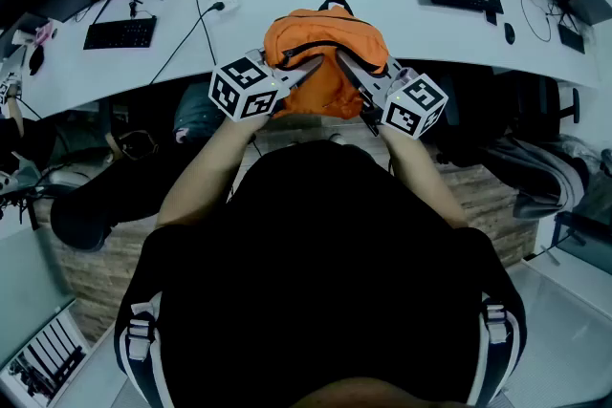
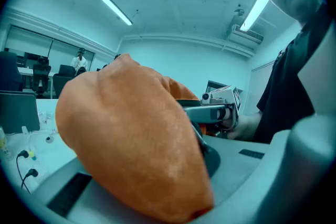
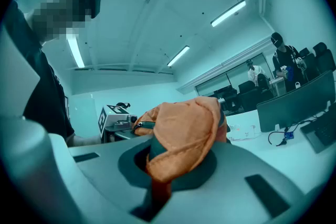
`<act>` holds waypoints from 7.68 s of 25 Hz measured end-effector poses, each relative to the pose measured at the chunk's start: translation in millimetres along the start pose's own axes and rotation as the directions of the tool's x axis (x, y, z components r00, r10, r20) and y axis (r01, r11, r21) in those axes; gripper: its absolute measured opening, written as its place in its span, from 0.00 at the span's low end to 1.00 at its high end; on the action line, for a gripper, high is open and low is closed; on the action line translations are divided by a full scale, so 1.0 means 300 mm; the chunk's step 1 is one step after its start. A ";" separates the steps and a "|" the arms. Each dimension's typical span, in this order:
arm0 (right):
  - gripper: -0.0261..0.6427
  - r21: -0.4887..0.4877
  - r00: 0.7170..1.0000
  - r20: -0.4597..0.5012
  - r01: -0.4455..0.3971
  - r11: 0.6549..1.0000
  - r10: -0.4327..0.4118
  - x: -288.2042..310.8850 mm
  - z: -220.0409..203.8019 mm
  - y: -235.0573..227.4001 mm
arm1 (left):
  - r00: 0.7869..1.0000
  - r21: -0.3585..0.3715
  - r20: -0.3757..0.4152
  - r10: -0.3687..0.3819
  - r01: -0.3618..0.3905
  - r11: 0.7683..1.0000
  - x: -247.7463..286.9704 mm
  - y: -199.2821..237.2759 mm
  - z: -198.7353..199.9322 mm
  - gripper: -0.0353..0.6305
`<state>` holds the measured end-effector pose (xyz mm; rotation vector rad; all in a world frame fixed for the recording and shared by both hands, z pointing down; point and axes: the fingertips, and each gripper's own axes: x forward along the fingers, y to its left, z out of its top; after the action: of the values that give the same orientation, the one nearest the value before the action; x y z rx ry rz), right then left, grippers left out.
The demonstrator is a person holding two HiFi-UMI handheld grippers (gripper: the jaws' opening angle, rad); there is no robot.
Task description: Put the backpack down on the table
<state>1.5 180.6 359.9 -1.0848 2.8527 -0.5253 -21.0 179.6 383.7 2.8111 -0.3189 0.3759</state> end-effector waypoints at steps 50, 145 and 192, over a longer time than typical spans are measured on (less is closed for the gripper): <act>0.08 0.057 0.999 -0.042 -0.032 0.998 0.034 0.218 0.026 -0.239 | 0.998 -0.118 0.038 0.040 -0.036 0.992 0.045 0.261 0.051 0.10; 0.08 0.088 0.948 -0.144 -0.274 0.958 0.284 0.318 0.169 -0.925 | 0.975 -0.323 0.038 0.220 -0.196 0.926 0.535 0.701 0.240 0.10; 0.08 0.075 0.975 -0.181 -0.115 0.991 0.126 0.534 0.116 -0.854 | 0.998 -0.290 0.030 0.059 -0.047 0.956 0.345 0.882 0.164 0.10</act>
<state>49.6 -112.8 423.7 -0.8896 3.0106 -0.7394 20.3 -101.2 434.1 2.5286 -0.4220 0.2620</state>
